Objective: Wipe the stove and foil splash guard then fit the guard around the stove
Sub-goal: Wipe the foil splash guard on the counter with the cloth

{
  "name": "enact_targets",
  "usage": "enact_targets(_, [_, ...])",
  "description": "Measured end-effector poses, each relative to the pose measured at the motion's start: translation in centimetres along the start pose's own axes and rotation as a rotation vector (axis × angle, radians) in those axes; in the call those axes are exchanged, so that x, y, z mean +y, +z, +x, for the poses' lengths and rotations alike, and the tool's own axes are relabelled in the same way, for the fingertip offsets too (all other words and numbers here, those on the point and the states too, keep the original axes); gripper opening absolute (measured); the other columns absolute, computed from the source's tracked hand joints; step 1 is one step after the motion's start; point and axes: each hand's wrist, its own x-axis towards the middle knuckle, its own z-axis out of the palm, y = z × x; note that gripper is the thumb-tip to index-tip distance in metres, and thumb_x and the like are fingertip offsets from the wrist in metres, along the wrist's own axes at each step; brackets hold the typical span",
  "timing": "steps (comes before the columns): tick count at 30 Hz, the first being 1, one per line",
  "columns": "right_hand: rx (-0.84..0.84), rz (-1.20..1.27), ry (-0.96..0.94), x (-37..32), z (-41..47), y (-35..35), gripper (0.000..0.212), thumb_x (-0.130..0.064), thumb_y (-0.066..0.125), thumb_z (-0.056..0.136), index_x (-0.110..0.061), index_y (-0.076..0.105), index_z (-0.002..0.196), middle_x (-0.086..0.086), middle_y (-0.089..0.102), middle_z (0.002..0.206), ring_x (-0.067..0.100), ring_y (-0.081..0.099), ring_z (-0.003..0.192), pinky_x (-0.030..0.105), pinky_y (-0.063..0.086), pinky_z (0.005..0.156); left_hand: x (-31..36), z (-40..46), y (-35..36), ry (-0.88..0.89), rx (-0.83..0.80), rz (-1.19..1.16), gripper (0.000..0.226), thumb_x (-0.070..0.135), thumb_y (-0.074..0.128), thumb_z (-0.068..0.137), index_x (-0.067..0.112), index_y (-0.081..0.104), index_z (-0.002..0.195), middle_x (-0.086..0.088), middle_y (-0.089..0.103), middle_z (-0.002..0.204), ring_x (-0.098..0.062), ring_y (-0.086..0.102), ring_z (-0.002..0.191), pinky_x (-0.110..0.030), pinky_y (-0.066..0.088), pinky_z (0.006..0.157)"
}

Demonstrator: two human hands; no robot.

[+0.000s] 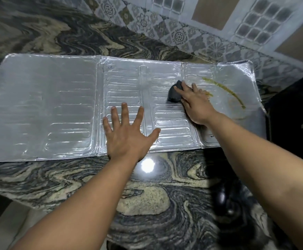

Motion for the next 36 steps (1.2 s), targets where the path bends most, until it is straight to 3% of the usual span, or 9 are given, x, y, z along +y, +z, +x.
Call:
enact_targets(7, [0.004, 0.029, 0.052, -1.3, -6.7, 0.7, 0.05, -0.025, 0.034, 0.105, -0.036, 0.023, 0.153, 0.001, 0.011, 0.164, 0.038, 0.008, 0.149, 0.051, 0.011, 0.119, -0.1, 0.0, -0.3, 0.03, -0.019, 0.002, 0.093, 0.091, 0.008, 0.075, 0.045, 0.001, 0.155, -0.005, -0.014, 0.166, -0.034, -0.019, 0.15, -0.057, -0.014, 0.117])
enact_targets(19, [0.011, 0.083, 0.105, -1.0, -14.7, 1.6, 0.051, -0.028, 0.037, 0.104, -0.042, 0.021, 0.151, -0.011, 0.007, 0.162, 0.027, 0.003, 0.151, 0.04, 0.007, 0.119, -0.3, -0.2, -0.6, 0.042, -0.035, -0.027, 0.095, 0.091, 0.013, 0.075, 0.043, 0.008, 0.156, -0.006, -0.009, 0.166, -0.033, -0.017, 0.151, -0.057, -0.014, 0.117])
enact_targets(24, [0.022, 0.1, 0.098, -0.8, -15.5, 1.5, 0.051, -0.028, 0.038, 0.104, -0.042, 0.024, 0.151, -0.016, 0.004, 0.159, 0.024, 0.002, 0.151, 0.036, 0.004, 0.118, 0.5, 0.7, -2.1, -0.004, -0.163, 0.039, 0.095, 0.091, 0.024, 0.076, 0.043, 0.006, 0.155, -0.007, -0.01, 0.166, -0.037, -0.013, 0.151, -0.062, -0.009, 0.116])
enact_targets(30, [0.016, 0.101, 0.068, -0.5, -15.6, 1.3, 0.051, -0.028, 0.038, 0.104, -0.041, 0.024, 0.152, -0.009, 0.009, 0.163, 0.028, 0.005, 0.151, 0.04, 0.009, 0.119, 4.2, 2.9, -4.7, -0.023, -0.204, 0.114, 0.079, 0.071, 0.052, 0.078, 0.028, 0.044, 0.144, -0.012, 0.023, 0.161, -0.041, 0.016, 0.147, -0.067, 0.005, 0.115])
enact_targets(36, [-0.013, 0.104, -0.009, 0.4, -15.7, 0.9, 0.052, -0.025, 0.036, 0.104, -0.041, 0.021, 0.152, -0.01, 0.006, 0.162, 0.028, 0.001, 0.151, 0.038, 0.004, 0.119, 9.0, 2.4, -0.4, 0.215, -0.128, -0.015, 0.068, 0.065, 0.027, 0.094, 0.041, 0.009, 0.156, -0.006, -0.005, 0.167, -0.037, -0.009, 0.151, -0.062, -0.006, 0.118])
